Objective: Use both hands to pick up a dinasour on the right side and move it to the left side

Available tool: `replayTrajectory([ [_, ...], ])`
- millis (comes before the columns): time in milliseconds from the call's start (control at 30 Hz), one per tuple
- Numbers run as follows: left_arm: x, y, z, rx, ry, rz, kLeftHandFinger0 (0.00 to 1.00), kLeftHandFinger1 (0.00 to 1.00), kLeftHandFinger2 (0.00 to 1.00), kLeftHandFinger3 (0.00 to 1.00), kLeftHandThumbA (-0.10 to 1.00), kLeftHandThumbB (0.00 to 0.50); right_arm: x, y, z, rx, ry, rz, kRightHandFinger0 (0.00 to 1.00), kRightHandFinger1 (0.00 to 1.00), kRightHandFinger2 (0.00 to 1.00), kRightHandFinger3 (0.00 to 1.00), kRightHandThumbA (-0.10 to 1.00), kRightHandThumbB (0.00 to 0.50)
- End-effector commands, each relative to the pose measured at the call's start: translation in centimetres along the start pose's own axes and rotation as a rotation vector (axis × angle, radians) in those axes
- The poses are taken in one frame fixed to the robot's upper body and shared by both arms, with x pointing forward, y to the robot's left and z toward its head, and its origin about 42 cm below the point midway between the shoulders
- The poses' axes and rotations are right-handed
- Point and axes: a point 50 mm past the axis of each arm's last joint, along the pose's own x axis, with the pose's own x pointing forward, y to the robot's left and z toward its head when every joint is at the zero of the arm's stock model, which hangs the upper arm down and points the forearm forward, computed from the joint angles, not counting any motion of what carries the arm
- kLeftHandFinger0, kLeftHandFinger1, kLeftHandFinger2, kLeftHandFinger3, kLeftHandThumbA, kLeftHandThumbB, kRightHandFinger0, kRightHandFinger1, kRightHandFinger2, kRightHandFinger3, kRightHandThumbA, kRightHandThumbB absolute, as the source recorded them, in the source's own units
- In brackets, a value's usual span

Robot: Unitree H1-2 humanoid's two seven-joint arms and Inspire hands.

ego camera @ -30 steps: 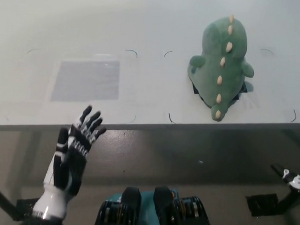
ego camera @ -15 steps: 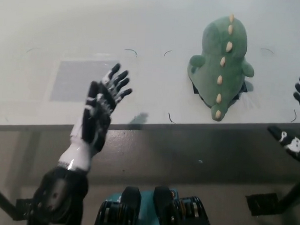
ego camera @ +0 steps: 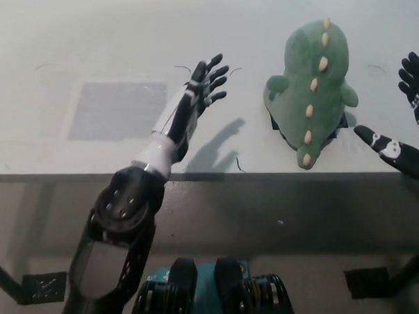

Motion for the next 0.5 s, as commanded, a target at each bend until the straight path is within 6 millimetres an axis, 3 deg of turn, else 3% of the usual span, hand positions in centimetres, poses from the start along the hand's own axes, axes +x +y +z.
replayTrajectory([
  [0, 2.5, -1.3, 2.6, 0.024, -0.07, -0.021, 1.0, 1.0, 1.0, 1.0, 1.0, 0.402, 1.2, -0.1, 0.6, -0.052, -0.039, 0.004, 1.0, 1.0, 1.0, 1.0, 1.0, 0.194],
  [67, 2.7, -1.5, 2.6, 0.031, -0.065, -0.027, 1.0, 1.0, 1.0, 1.0, 1.0, 0.367, 1.3, -0.1, 0.5, -0.047, -0.036, 0.006, 1.0, 1.0, 1.0, 1.0, 1.0, 0.167],
  [167, 3.4, -2.2, 2.6, 0.007, -0.07, -0.022, 1.0, 1.0, 1.0, 1.0, 1.0, 0.333, 2.4, -0.3, 0.0, -0.06, -0.015, 0.016, 1.0, 1.0, 1.0, 1.0, 1.0, 0.199],
  [333, 4.3, -2.7, 2.2, -0.009, -0.05, -0.01, 1.0, 1.0, 1.0, 1.0, 1.0, 0.343, 3.7, -0.6, -1.7, -0.092, 0.01, 0.007, 1.0, 1.0, 1.0, 1.0, 1.0, 0.202],
  [467, 5.4, -2.7, 2.1, -0.017, -0.027, 0.002, 1.0, 1.0, 1.0, 1.0, 1.0, 0.325, 6.0, -1.3, -2.9, -0.054, 0.084, -0.023, 1.0, 1.0, 1.0, 1.0, 1.0, 0.149],
])
